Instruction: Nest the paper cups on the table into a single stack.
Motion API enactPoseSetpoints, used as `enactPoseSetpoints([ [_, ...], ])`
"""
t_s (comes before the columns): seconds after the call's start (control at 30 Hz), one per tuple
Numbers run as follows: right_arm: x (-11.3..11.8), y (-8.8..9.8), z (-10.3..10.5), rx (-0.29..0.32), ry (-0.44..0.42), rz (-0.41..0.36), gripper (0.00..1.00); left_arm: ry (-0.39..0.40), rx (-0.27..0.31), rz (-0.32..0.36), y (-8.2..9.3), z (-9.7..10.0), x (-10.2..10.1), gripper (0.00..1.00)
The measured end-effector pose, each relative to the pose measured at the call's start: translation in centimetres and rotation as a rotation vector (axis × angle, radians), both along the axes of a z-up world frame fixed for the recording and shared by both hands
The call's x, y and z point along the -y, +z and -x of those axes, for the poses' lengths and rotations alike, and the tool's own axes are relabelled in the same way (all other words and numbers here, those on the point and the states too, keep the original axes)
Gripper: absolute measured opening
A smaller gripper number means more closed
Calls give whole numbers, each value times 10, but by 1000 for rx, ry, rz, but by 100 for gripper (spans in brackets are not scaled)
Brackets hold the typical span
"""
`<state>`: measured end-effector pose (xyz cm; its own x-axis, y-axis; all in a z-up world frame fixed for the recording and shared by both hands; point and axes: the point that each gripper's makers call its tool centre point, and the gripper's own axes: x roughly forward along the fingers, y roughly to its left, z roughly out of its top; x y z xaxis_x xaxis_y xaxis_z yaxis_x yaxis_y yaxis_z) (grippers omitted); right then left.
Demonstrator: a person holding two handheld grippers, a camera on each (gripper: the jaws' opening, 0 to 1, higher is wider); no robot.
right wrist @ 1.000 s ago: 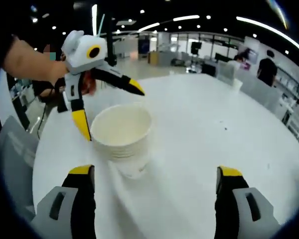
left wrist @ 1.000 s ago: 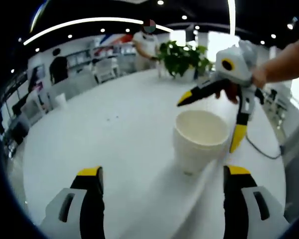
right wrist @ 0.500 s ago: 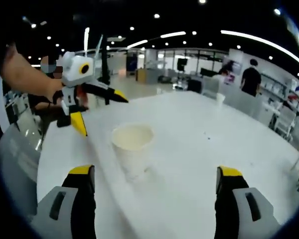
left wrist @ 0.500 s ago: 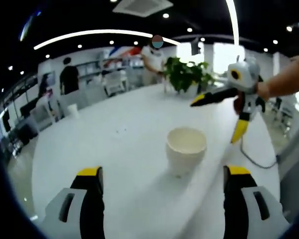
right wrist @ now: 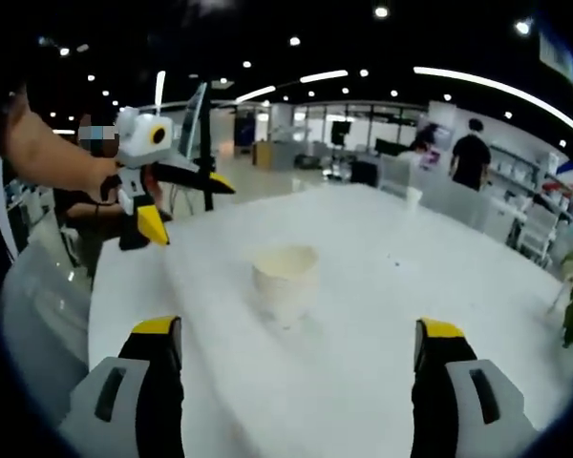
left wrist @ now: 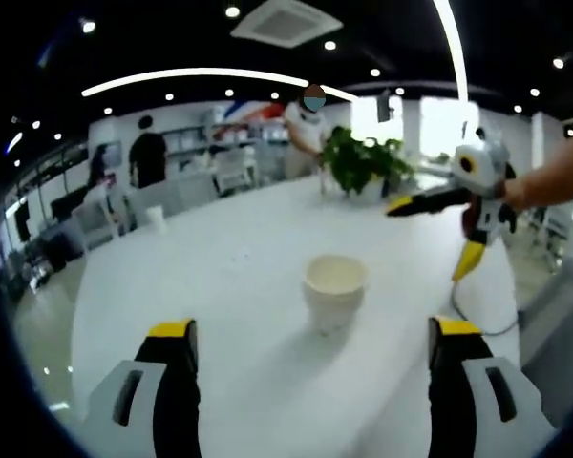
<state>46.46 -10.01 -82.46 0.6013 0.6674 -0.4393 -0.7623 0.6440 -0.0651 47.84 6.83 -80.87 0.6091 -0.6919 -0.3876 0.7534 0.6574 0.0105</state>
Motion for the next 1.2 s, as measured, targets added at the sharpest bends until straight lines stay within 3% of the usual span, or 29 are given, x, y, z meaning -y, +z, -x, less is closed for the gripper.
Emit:
enactPoseSetpoints([
  [0.5, 17, 7, 40, 24, -17, 17, 100, 54, 1, 38, 2, 38, -19, 98],
  [0.77, 14, 7, 59, 21, -8, 6, 100, 97, -2, 50, -2, 62, -35, 98],
  [0.93, 14, 12, 64, 21, -25, -19, 100, 100, -6, 29, -7, 77, -42, 98],
  [1.2, 5, 13, 66, 31, -18, -25, 100, 117, -6, 38, -4, 79, -53, 98],
])
